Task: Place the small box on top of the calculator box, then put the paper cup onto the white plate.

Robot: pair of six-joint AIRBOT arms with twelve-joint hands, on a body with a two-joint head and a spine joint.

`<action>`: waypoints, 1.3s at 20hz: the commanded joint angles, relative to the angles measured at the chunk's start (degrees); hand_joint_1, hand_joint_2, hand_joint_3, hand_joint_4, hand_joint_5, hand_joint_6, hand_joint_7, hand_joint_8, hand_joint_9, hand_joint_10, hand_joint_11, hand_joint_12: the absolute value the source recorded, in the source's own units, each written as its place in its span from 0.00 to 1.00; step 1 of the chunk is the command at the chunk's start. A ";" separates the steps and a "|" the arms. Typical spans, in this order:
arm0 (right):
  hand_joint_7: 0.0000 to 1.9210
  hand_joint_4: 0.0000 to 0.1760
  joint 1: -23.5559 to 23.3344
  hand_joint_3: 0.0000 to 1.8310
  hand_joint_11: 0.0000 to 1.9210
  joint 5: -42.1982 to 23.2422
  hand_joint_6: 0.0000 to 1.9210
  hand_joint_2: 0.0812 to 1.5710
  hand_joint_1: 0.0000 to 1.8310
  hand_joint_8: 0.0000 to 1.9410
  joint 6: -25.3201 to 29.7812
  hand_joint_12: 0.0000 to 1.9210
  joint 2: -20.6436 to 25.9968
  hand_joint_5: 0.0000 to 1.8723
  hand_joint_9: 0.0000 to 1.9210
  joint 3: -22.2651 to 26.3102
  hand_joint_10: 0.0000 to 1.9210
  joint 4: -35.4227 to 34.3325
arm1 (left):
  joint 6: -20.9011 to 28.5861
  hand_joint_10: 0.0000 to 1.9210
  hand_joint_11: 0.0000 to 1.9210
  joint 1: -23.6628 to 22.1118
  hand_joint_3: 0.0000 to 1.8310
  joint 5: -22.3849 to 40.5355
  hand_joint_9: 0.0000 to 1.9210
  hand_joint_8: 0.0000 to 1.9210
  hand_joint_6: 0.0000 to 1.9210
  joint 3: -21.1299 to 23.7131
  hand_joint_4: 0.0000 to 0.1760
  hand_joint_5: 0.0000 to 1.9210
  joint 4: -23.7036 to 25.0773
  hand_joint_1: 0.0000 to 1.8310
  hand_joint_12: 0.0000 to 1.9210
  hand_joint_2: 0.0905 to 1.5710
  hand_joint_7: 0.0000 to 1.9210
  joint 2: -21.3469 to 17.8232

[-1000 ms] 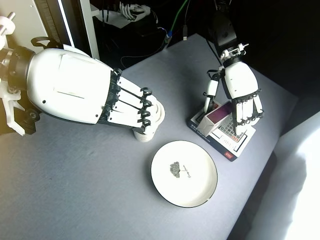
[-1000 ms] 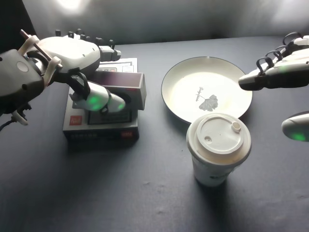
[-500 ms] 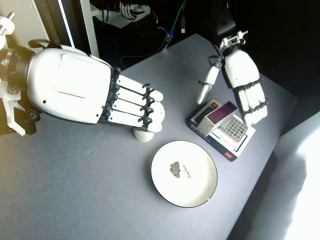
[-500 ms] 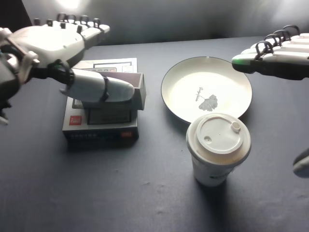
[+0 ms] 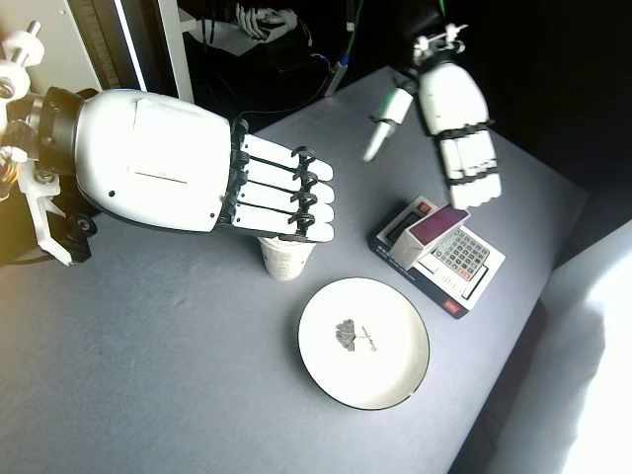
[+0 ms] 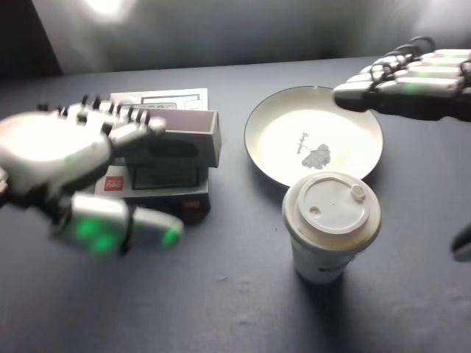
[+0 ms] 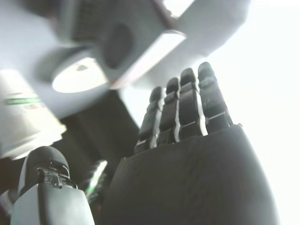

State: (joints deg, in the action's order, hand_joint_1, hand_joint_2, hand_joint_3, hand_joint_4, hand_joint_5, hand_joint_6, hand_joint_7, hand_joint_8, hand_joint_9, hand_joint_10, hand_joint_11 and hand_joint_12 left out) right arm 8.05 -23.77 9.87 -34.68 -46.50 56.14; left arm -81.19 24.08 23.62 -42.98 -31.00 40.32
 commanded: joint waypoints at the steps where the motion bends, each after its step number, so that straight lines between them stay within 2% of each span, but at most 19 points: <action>1: 0.00 0.00 0.15 0.00 0.00 -3.43 0.00 0.45 0.59 0.00 -0.29 0.00 -0.31 0.00 0.00 -0.42 0.00 -2.80 | 2.42 0.00 0.00 0.68 0.00 7.13 0.01 0.01 0.01 0.28 0.00 0.02 3.28 0.08 0.00 0.56 0.02 -1.33; 3: 0.00 0.00 2.08 0.00 0.00 -3.66 0.00 0.42 0.58 0.00 -4.63 0.00 -1.71 0.00 0.00 -0.64 0.00 -8.62 | 8.47 0.00 0.00 3.31 0.00 8.33 0.01 0.00 0.00 0.95 0.00 0.02 10.36 0.09 0.00 0.57 0.02 -1.66; 4: 0.00 0.00 2.26 0.00 0.00 -3.66 0.00 0.41 0.58 0.00 -5.29 0.00 -2.47 0.00 0.00 -0.65 0.00 -9.01 | 10.62 0.00 0.00 4.36 0.00 8.33 0.01 0.00 0.01 1.38 0.00 0.03 12.85 0.09 0.00 0.57 0.02 -2.04; 8: 0.00 0.00 2.20 0.00 0.01 -2.51 0.00 0.42 0.56 0.00 -9.97 0.01 -6.00 0.00 0.00 -0.66 0.00 -12.83 | 12.52 0.00 0.00 8.62 0.01 9.94 0.02 0.00 0.00 3.85 0.00 0.03 16.12 0.07 0.00 0.59 0.02 -3.30; 11: 0.00 0.00 2.15 0.00 0.00 -0.74 0.00 0.42 0.60 0.00 -13.47 0.00 -8.68 0.00 0.00 -0.81 0.00 -13.59 | 13.10 0.01 0.00 10.24 0.01 10.00 0.02 0.01 0.00 4.98 0.00 0.04 17.46 0.06 0.00 0.60 0.03 -3.37; 14: 0.00 0.00 2.73 0.00 0.00 -0.23 0.00 0.42 0.62 0.00 -17.66 0.00 -10.26 0.00 0.00 -0.97 0.00 -15.81 | 16.58 0.01 0.03 11.21 0.00 10.00 0.05 0.00 0.00 5.28 0.00 0.06 21.83 0.08 0.02 0.59 0.05 -3.45; 17: 0.00 0.00 2.79 0.00 0.00 0.38 0.00 0.43 0.61 0.00 -18.12 0.00 -12.98 0.00 0.00 -2.93 0.00 -17.67 | 20.67 0.00 0.01 12.57 0.00 11.72 0.04 0.00 0.00 5.17 0.00 0.05 26.76 0.09 0.01 0.60 0.05 -3.89; 23: 0.00 0.00 3.11 0.01 0.00 2.87 0.00 0.45 0.60 0.00 -18.27 0.00 -17.30 0.00 0.00 -6.46 0.00 -18.34 | 27.18 0.01 0.01 15.92 0.00 14.90 0.05 0.01 0.01 4.92 0.00 0.07 32.98 0.08 0.02 0.60 0.07 -5.38; 24: 0.00 0.00 3.18 0.01 0.00 2.85 0.00 0.46 0.59 0.00 -18.27 0.00 -17.88 0.00 0.00 -6.88 0.00 -18.60 | 27.67 0.00 0.01 16.01 0.00 15.10 0.04 0.00 0.00 4.85 0.00 0.06 33.39 0.06 0.02 0.61 0.06 -5.40; 26: 0.00 0.00 3.21 0.01 0.01 2.86 0.00 0.46 0.57 0.00 -18.27 0.01 -19.06 0.00 0.00 -7.68 0.00 -18.93 | 28.05 0.00 0.02 16.08 0.00 15.22 0.05 0.00 0.00 4.85 0.00 0.06 33.58 0.10 0.02 0.59 0.05 -5.40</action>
State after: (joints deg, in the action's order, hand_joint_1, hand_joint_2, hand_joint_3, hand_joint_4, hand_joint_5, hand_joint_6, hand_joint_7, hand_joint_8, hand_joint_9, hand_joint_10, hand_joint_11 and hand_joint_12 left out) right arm 11.73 -15.92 -8.49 -54.41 -54.30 38.46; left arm -53.47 40.40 33.01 -37.98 2.66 35.46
